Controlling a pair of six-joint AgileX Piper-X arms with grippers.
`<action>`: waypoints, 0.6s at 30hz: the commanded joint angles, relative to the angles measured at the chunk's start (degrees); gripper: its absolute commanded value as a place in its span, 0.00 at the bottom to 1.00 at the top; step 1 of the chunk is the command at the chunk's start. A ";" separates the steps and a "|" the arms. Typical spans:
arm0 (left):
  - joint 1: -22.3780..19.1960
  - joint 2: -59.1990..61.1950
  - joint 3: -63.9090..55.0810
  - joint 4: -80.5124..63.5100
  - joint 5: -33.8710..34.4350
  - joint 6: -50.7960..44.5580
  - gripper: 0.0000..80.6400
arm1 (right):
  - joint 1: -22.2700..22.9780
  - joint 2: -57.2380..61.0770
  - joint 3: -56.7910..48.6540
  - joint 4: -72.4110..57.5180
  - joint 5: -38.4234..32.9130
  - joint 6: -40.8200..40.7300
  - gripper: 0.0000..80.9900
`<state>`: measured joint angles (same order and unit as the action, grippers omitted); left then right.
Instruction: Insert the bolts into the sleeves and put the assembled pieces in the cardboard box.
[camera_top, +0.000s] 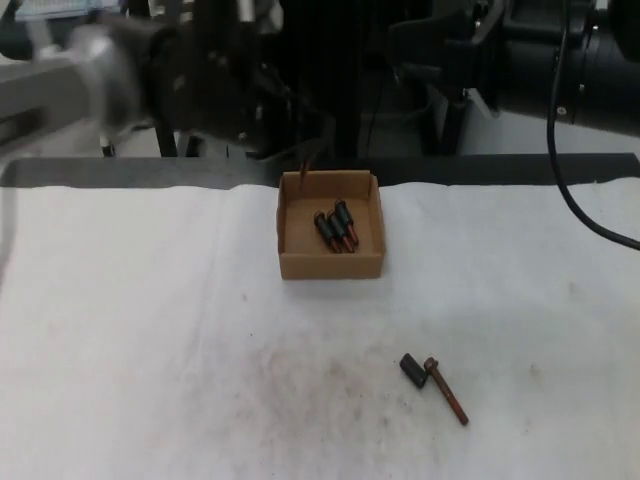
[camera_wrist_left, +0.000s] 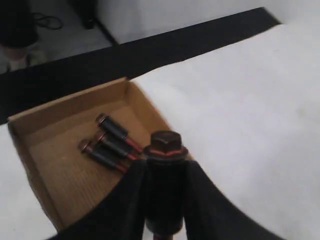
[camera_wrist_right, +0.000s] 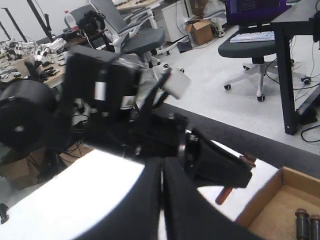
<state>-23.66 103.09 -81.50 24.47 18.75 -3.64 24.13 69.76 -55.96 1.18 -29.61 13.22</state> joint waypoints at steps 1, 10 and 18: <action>0.23 6.30 -9.21 5.30 -4.32 1.57 0.00 | -0.30 -0.30 -0.27 1.10 1.98 0.07 0.01; 0.23 24.69 -30.11 18.65 -4.71 -1.11 0.00 | -0.30 -0.30 -0.27 1.13 2.34 0.07 0.01; 0.23 28.89 -34.24 22.94 -4.56 0.15 0.00 | -3.67 -0.30 -0.27 1.13 2.33 0.17 0.01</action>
<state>-23.50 132.54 -114.53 47.14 14.50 -4.27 22.06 69.76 -55.96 2.49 -27.41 13.30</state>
